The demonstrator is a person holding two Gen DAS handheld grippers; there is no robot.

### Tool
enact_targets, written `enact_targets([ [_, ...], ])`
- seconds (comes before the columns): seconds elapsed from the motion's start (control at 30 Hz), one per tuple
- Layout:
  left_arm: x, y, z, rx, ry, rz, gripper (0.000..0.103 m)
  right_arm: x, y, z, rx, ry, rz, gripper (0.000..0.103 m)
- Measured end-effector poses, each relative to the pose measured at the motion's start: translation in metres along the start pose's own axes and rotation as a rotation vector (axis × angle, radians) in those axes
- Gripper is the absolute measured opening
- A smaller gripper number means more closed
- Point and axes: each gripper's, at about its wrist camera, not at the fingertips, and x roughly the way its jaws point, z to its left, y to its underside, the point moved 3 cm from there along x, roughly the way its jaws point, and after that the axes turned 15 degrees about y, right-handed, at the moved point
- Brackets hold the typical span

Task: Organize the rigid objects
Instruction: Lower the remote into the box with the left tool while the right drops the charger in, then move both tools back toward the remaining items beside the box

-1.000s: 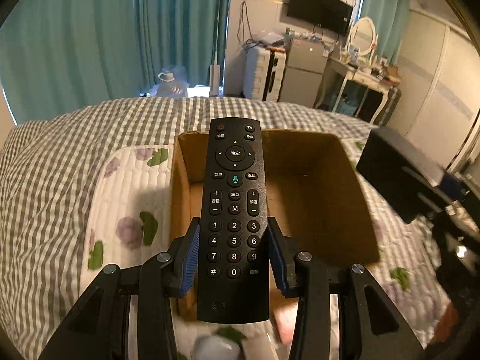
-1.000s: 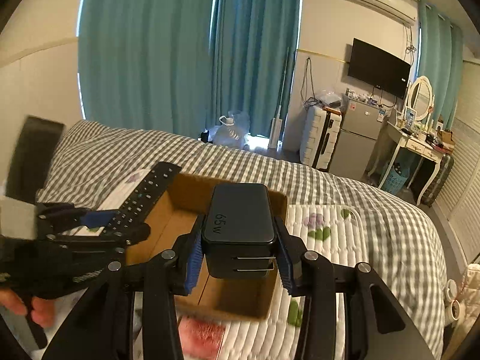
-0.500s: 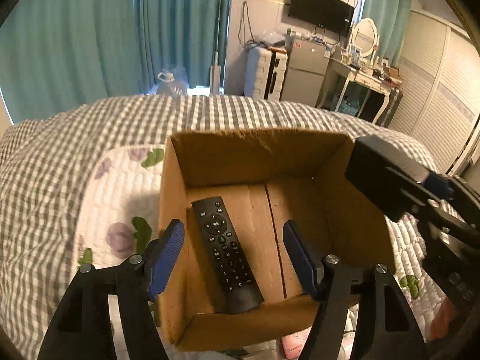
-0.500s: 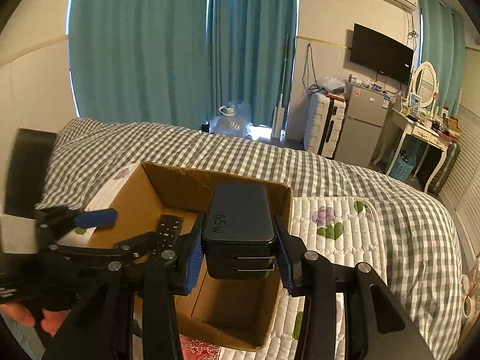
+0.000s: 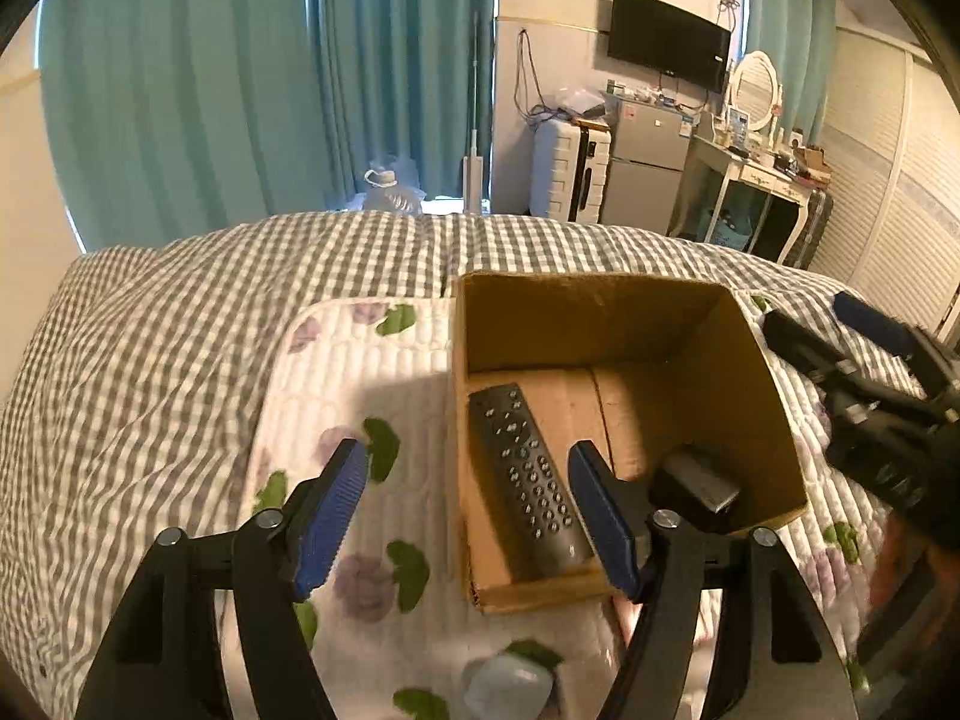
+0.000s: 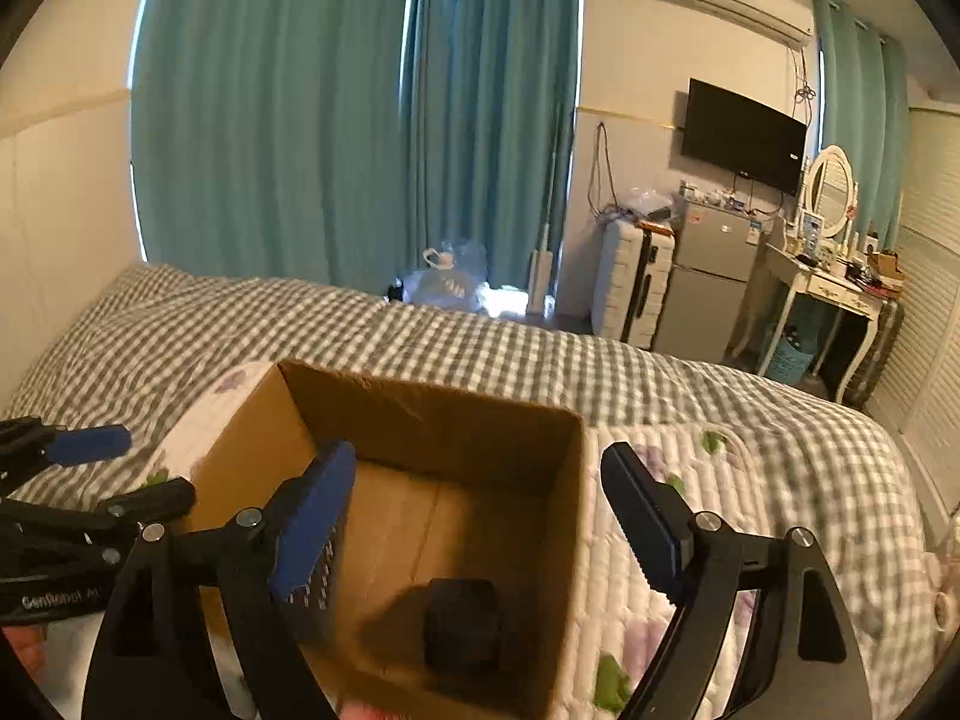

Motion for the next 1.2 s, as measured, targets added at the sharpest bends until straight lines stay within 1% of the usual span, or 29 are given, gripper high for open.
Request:
enact_targets([
  [0.13, -0.028, 0.02, -0.003, 0.006, -0.002, -0.005, 0.083, -0.039, 0.003, -0.012, -0.017, 0.008, 0.015, 0.084],
  [0.23, -0.051, 0.041, -0.012, 0.014, -0.002, -0.013, 0.091, -0.075, 0.013, -0.017, -0.04, 0.004, 0.057, 0.085],
  [0.3, -0.062, 0.056, -0.018, 0.018, 0.006, -0.018, 0.092, -0.102, 0.027, -0.018, -0.054, 0.011, 0.075, 0.088],
  [0.37, -0.067, 0.074, -0.023, 0.011, 0.018, -0.004, 0.092, -0.123, 0.045, -0.016, -0.063, 0.008, 0.082, 0.089],
  [0.43, -0.065, 0.096, -0.03, -0.001, 0.032, 0.027, 0.092, -0.136, 0.065, -0.015, -0.062, -0.004, 0.096, 0.089],
  [0.5, -0.061, 0.111, -0.034, -0.008, 0.031, 0.048, 0.092, -0.143, 0.09, -0.011, -0.065, -0.011, 0.125, 0.089],
  [0.57, -0.056, 0.128, -0.037, -0.01, 0.019, 0.061, 0.092, -0.145, 0.118, -0.007, -0.064, -0.011, 0.163, 0.089],
  [0.63, -0.046, 0.145, -0.042, -0.004, 0.028, 0.082, 0.092, -0.14, 0.145, -0.003, -0.071, -0.015, 0.217, 0.089],
  [0.7, -0.032, 0.161, -0.045, -0.012, 0.029, 0.119, 0.092, -0.132, 0.163, -0.002, -0.076, -0.018, 0.259, 0.089],
  [0.77, -0.022, 0.172, -0.048, -0.009, 0.041, 0.153, 0.092, -0.119, 0.177, -0.001, -0.083, -0.006, 0.322, 0.089],
  [0.83, -0.016, 0.183, -0.055, 0.002, 0.06, 0.18, 0.092, -0.112, 0.181, -0.003, -0.079, 0.005, 0.343, 0.089],
  [0.9, -0.01, 0.192, -0.063, 0.029, 0.074, 0.209, 0.092, -0.106, 0.185, -0.007, -0.059, -0.003, 0.364, 0.089],
  [1.0, 0.001, 0.201, -0.067, 0.058, 0.055, 0.253, 0.092, -0.1, 0.191, -0.013, -0.026, -0.012, 0.39, 0.089],
  [1.03, 0.004, 0.204, -0.069, 0.063, 0.056, 0.268, 0.093, -0.098, 0.192, -0.015, -0.016, -0.014, 0.396, 0.089],
  [1.07, 0.007, 0.207, -0.071, 0.065, 0.073, 0.281, 0.093, -0.097, 0.192, -0.016, -0.007, -0.016, 0.4, 0.089],
  [1.13, 0.013, 0.209, -0.076, 0.063, 0.09, 0.296, 0.093, -0.096, 0.191, -0.017, 0.001, -0.02, 0.404, 0.089],
  [1.2, 0.019, 0.21, -0.079, 0.061, 0.086, 0.302, 0.092, -0.095, 0.191, -0.017, -0.002, -0.017, 0.408, 0.089],
])
